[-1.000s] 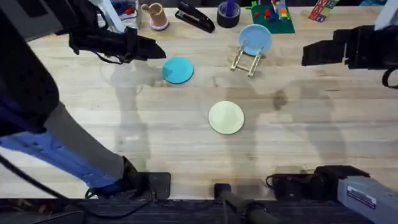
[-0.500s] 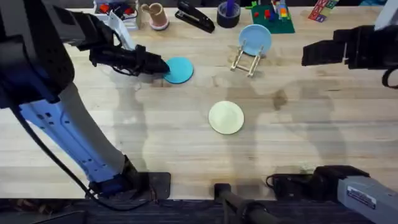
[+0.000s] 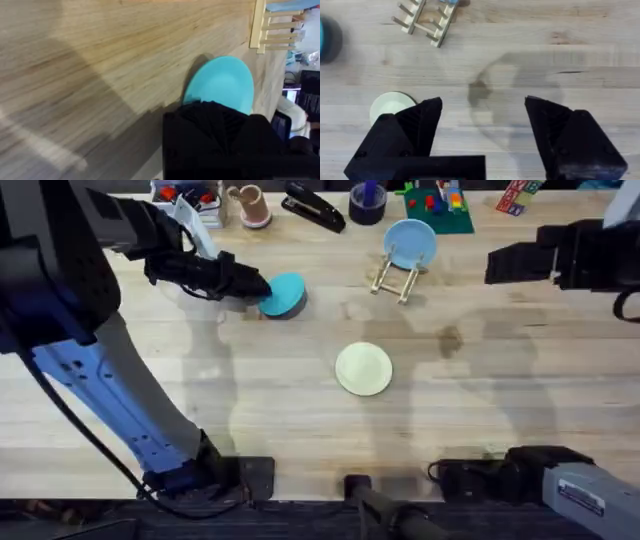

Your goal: Pick up the plates from the table one by one and place each into a slot on the dish rack.

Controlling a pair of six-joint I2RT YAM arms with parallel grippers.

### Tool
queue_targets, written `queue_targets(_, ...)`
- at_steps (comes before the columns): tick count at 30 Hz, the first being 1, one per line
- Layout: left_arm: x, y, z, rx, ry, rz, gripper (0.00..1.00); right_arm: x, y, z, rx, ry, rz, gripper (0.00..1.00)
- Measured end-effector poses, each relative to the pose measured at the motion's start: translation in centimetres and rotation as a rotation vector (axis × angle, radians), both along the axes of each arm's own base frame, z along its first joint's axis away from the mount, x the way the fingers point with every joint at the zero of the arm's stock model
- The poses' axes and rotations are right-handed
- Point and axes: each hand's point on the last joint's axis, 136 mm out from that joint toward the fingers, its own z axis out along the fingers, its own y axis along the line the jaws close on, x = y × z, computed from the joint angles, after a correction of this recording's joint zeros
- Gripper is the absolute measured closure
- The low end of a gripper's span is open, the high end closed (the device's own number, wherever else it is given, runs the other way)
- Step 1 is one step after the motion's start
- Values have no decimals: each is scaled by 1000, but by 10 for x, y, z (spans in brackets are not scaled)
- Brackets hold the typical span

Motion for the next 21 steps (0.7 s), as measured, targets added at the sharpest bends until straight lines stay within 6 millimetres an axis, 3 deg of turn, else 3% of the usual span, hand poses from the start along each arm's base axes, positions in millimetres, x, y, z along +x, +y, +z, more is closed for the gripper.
queue_targets(8,2,-4,0,29,-6,-20,960,0,5,0,41,2,-14,8)
queue_targets(21,2,-5,0,29,-4,-20,960,-2,64,9,365,33,-57,8)
